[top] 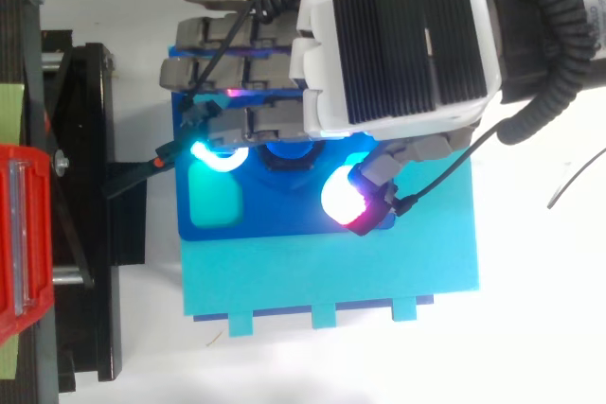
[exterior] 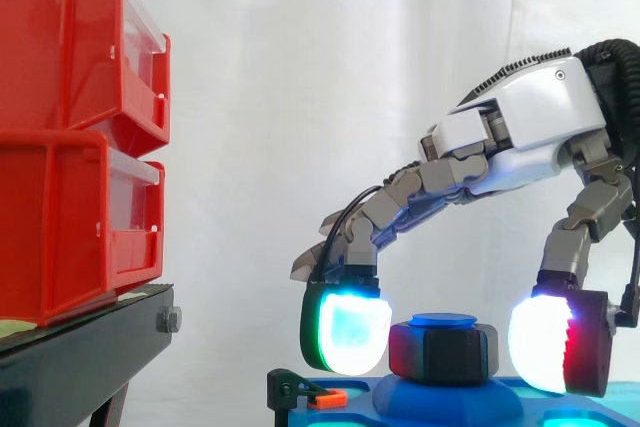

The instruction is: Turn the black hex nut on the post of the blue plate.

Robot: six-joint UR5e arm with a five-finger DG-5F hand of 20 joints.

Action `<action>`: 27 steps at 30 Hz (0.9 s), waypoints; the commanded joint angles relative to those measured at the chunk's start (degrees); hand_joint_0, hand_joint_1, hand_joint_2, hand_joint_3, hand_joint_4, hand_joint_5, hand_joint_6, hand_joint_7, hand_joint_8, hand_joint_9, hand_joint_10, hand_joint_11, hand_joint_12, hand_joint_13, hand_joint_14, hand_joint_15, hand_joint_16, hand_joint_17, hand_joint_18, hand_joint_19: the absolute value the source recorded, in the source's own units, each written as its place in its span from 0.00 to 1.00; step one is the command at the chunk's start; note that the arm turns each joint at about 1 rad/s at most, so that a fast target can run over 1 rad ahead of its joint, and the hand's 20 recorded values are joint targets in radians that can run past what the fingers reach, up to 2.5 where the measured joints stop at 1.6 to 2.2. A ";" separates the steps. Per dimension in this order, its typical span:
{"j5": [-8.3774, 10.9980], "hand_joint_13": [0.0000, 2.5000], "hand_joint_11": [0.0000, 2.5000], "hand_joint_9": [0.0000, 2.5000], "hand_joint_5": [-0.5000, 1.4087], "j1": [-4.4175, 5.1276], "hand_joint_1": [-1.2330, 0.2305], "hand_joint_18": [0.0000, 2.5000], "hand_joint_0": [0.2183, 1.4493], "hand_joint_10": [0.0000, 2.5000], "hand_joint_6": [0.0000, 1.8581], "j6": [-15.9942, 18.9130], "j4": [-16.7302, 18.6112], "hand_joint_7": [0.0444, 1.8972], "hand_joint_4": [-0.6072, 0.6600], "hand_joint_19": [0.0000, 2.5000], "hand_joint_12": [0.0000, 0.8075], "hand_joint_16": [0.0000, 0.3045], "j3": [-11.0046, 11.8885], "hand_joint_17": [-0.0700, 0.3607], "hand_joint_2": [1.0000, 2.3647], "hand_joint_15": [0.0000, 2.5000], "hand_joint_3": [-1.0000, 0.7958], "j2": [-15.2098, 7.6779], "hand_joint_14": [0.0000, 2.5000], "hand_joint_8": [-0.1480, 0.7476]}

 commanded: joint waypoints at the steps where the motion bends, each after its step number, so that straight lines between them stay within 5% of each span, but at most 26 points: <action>1: -0.01 0.00 0.01 0.08 0.15 -0.19 0.26 0.00 0.17 0.00 0.27 -0.25 0.07 0.41 0.59 0.04 0.42 0.17 -0.15 0.43 0.00 0.02 0.28 -0.07 0.00 0.38; 27: -0.54 0.00 0.02 0.09 0.16 -0.98 0.28 0.00 0.22 0.00 0.27 -0.60 1.48 0.49 0.60 0.04 0.39 0.15 -1.47 0.40 0.00 0.02 0.28 0.02 0.00 0.37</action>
